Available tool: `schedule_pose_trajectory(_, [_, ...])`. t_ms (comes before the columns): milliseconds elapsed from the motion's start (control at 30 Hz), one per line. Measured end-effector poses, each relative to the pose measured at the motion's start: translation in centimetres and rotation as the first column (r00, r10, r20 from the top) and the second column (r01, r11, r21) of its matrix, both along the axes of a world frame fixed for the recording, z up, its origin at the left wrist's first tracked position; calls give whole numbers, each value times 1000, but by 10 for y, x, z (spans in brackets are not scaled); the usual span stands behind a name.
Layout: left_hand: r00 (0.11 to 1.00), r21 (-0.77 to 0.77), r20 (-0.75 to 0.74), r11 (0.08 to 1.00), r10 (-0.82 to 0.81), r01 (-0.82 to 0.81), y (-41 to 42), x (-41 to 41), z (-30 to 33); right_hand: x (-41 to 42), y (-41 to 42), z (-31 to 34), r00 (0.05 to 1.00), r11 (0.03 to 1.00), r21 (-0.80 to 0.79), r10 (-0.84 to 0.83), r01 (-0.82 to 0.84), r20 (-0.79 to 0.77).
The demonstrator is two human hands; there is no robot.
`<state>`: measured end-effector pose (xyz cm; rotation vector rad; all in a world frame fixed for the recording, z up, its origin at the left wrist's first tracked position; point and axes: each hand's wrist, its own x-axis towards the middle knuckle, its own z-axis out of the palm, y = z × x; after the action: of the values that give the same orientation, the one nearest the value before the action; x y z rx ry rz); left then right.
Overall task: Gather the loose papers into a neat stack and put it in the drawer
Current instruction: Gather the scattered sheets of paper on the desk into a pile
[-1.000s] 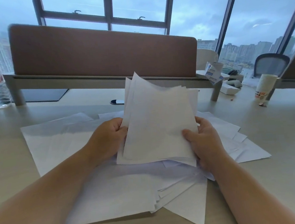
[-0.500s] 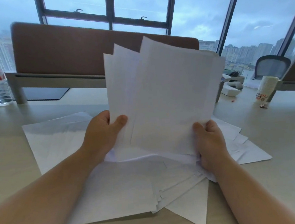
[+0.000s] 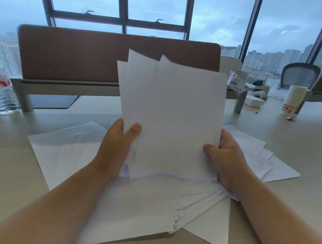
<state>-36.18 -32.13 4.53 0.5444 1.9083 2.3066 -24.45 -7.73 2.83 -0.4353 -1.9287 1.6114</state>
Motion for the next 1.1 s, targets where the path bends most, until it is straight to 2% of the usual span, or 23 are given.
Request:
schedule_pose_trajectory(67, [995,-134,-90,990,-43,31,0,4,-3,3,-4,0,995,995,7,98,-98,15])
schedule_pose_trajectory(133, [990,-204,-119,978,-75,50,0,7,-3,4,-6,2,991,991,-1,137,-137,7])
schedule_pose_trajectory(267, [992,-96,-64,990,-109,103,1,9,4,3,-5,7,992,967,-220,121,-126,-40])
schedule_pose_trajectory(367, [989,-33,48,989,-143,145,0,12,9,5,-8,10,989,962,-235,147,-141,7])
schedule_pose_trajectory(433, [997,-232,0,970,-71,69,-1,13,7,6,-11,8,988,976,-173,144,-133,52])
schedule_pose_trajectory(500, [987,-467,-158,883,-27,-51,0,13,4,6,-12,7,992,993,-63,102,-98,77])
schedule_pose_trajectory(567, [968,-547,-248,829,-26,-118,3,12,6,5,-9,9,996,998,57,11,-16,87])
schedule_pose_trajectory(633, [960,-577,-277,793,33,-194,1,8,10,3,-2,10,993,994,31,-108,106,46])
schedule_pose_trajectory(667, [947,-626,-310,732,81,-268,-2,5,13,2,3,10,987,987,-33,-159,160,22])
schedule_pose_trajectory(700, [921,-702,-371,615,114,-359,-6,0,15,1,6,10,980,974,-101,-201,201,6])
schedule_pose_trajectory(733, [903,-787,-413,453,115,-418,-11,-3,14,0,8,10,973,962,-153,-229,226,0])
schedule_pose_trajectory(767, [906,-852,-411,310,103,-422,-16,-5,12,0,9,10,970,953,-184,-244,239,-1])
schedule_pose_trajectory(800, [925,-899,-367,218,93,-379,-19,-6,12,-1,10,9,969,951,-191,-246,241,0])
schedule_pose_trajectory(833, [946,-930,-313,178,81,-323,-21,-6,10,0,9,8,971,956,-179,-237,234,4])
schedule_pose_trajectory(933, [970,-956,-244,167,6,-241,-19,-1,9,0,7,6,984,982,-81,-169,173,51])
schedule_pose_trajectory(1033, [970,-952,-241,198,-23,-231,-15,4,12,1,5,4,987,991,-35,-126,129,95])
schedule_pose_trajectory(1100, [968,-952,-250,188,-28,-240,-15,6,13,1,5,4,987,993,-26,-114,118,115])
